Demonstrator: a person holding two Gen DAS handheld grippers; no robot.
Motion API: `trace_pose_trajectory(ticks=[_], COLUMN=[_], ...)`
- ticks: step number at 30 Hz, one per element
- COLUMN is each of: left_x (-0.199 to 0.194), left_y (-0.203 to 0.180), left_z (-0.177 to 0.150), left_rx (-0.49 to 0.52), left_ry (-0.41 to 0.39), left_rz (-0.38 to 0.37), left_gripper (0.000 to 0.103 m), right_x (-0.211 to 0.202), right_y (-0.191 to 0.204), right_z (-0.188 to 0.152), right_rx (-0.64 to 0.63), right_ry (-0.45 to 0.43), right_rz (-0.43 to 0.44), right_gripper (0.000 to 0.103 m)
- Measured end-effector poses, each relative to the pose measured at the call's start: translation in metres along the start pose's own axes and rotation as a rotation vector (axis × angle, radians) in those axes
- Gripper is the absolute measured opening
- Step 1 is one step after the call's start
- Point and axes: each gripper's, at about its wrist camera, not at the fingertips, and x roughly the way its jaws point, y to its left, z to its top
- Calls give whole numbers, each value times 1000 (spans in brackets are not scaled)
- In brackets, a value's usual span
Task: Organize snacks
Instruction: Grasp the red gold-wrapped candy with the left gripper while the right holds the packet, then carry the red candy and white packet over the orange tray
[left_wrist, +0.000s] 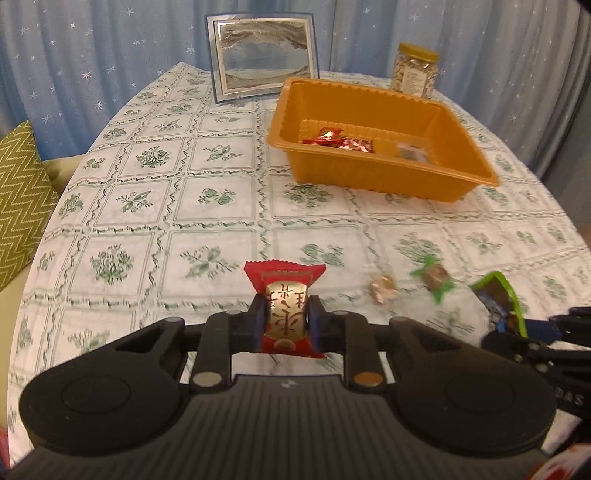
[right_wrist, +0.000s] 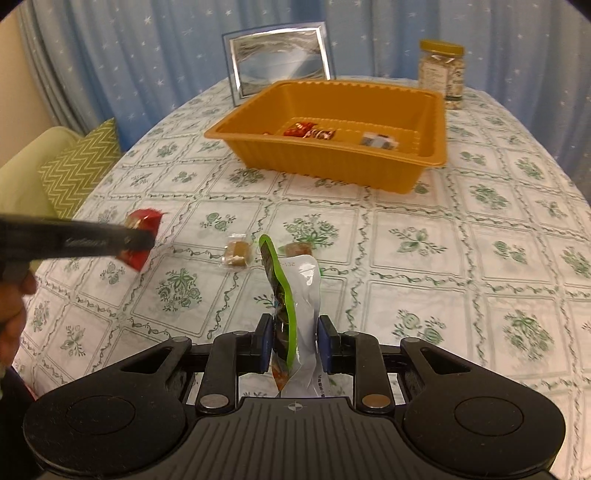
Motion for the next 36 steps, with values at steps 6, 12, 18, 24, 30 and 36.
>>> trace_pose_trajectory(ticks=[6,12,18,24,30,36], left_x=[-28,-48,-65,-74,-78,-78], left_y=[-17,-32,-38,-41,-44,-47], left_z=[-12,-23,-27,-27,-23,-15], left_rx=[-10,-5,-9,-4,-3,1], left_ry=[-3,2,-8,-17,-28,-38], left_rz=[-35,-49,-57,-56,-59,-67], left_gripper=[21,21,21,21,21,21], right_x=[-19,-38,-52,-62,-67,-70], right_y=[2,5,6,7,4,0], right_z=[0,0,-2,-2,-1,3], right_rx=[20,37,51,58,70,78], right_ry=[-27,-53,-70,-82,-89,-98], right_rz=[-22,-29,-34,-40,-45,-49], right_gripper=[25,25,25,25,25,25])
